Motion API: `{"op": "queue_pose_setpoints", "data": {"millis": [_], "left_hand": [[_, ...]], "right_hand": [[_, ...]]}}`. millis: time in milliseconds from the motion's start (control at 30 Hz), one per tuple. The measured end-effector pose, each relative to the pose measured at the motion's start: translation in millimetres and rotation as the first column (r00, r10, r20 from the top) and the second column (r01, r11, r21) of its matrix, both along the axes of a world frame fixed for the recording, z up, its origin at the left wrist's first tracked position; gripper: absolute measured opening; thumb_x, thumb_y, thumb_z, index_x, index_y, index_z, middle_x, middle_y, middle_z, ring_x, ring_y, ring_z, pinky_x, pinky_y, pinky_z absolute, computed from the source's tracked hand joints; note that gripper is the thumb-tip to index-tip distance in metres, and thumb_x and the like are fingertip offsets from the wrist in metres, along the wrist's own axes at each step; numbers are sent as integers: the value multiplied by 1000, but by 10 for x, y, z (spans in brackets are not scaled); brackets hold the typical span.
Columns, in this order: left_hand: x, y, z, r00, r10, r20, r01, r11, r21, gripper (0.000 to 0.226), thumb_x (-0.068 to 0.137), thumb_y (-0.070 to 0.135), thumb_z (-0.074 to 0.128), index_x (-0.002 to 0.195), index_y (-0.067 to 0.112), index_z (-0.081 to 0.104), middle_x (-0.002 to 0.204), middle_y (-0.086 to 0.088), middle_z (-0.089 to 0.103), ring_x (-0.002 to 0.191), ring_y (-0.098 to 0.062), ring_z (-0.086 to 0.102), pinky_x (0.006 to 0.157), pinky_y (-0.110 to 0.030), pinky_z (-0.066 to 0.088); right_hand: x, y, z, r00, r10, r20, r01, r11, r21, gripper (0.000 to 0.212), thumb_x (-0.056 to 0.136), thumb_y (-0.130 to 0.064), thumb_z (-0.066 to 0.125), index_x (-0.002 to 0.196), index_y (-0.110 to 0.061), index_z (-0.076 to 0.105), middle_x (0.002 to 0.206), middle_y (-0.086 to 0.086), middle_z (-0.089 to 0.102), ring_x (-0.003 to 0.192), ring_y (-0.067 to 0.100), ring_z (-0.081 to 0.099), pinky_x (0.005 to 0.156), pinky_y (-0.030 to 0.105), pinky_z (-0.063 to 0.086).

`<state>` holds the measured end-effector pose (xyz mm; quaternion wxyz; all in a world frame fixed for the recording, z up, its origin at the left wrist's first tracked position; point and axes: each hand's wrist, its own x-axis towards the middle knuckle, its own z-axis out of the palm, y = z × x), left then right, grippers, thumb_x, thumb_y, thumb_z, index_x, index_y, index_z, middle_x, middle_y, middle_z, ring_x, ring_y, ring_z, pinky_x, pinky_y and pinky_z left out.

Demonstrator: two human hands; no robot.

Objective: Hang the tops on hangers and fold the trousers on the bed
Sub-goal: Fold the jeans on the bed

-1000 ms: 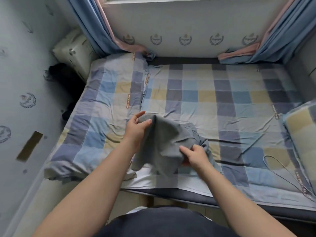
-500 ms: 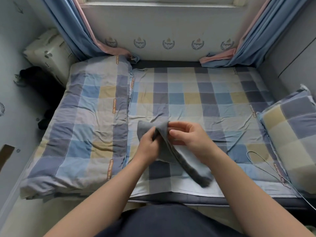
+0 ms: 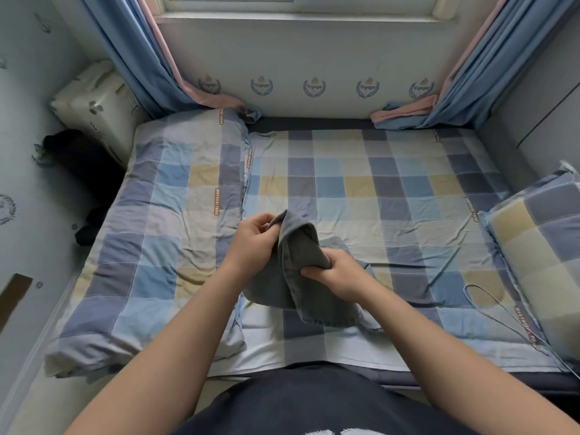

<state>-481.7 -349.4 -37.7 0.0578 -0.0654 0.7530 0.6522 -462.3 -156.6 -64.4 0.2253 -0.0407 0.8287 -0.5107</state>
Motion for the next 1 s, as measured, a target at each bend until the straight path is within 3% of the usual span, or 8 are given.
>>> {"op": "queue_pose_setpoints", "data": {"millis": [133, 233, 300, 400, 567, 700, 800, 1000], "left_hand": [[-32, -50, 98, 995, 49, -92, -52, 998, -35, 19, 99, 22, 64, 118, 16, 65, 107, 5, 70, 99, -8, 66, 87, -20, 52], [32, -101, 102, 948, -209, -239, 126, 939, -320, 66, 82, 54, 72, 141, 40, 45, 143, 14, 48, 134, 7, 41, 111, -16, 33], [101, -57, 67, 911, -392, -126, 311, 857, -411, 99, 68, 66, 78, 151, 49, 27, 159, 12, 32, 146, -5, 31, 121, -34, 30], [147, 114, -24, 917, -389, -88, 361, 904, -229, 124, 62, 51, 91, 152, 58, 7, 148, 27, 44, 134, 1, 48, 109, -30, 47], [-93, 79, -79, 983, -28, -184, 5, 992, -124, 57, 71, 38, 83, 124, 31, 62, 101, 15, 73, 95, -11, 70, 81, -39, 58], [-176, 50, -188, 970, 239, 32, -241, 966, 97, 23, 86, 7, 77, 108, 4, 71, 102, -11, 76, 101, -30, 71, 94, -52, 56], [-177, 58, -186, 954, 232, 187, -278, 921, 272, 17, 91, 5, 71, 107, 1, 71, 101, -16, 77, 101, -35, 72, 86, -44, 61], [-431, -6, -9, 967, 103, 232, -175, 934, 313, 23, 96, 11, 66, 117, 2, 66, 105, -17, 76, 96, -29, 74, 76, -37, 62]], "right_hand": [[-157, -102, 67, 993, -112, -44, 113, 993, 24, 10, 91, -21, 70, 91, -11, 73, 92, 6, 75, 91, 24, 70, 87, 48, 56], [-341, -139, 283, 942, -335, 20, 335, 937, -97, 11, 88, -18, 73, 94, -9, 74, 91, 11, 76, 89, 30, 73, 84, 48, 59], [-461, -170, 470, 934, -350, 69, 357, 915, -188, 9, 87, -16, 75, 93, -10, 73, 87, 11, 77, 86, 31, 74, 76, 42, 62], [-589, -270, 750, 961, -271, 65, 278, 925, -260, 11, 86, -19, 78, 85, -9, 73, 78, 9, 77, 78, 25, 76, 65, 34, 62], [-643, -268, 917, 989, -144, -33, 124, 931, -343, 3, 90, -13, 72, 93, -12, 73, 81, -3, 77, 79, 10, 73, 63, 20, 55], [-533, -71, 610, 973, -121, -195, 90, 983, -160, 61, 85, -31, 78, 139, -30, 51, 136, -11, 58, 122, 5, 54, 100, 25, 45], [-329, -60, 237, 999, -47, 8, 48, 982, -183, 98, 74, -39, 86, 152, -33, 29, 144, -14, 46, 128, 4, 51, 108, 31, 45], [-310, -274, -7, 977, -72, 200, 145, 913, -382, 34, 81, -23, 80, 114, -21, 72, 115, 1, 75, 111, 18, 69, 100, 37, 55]]}}
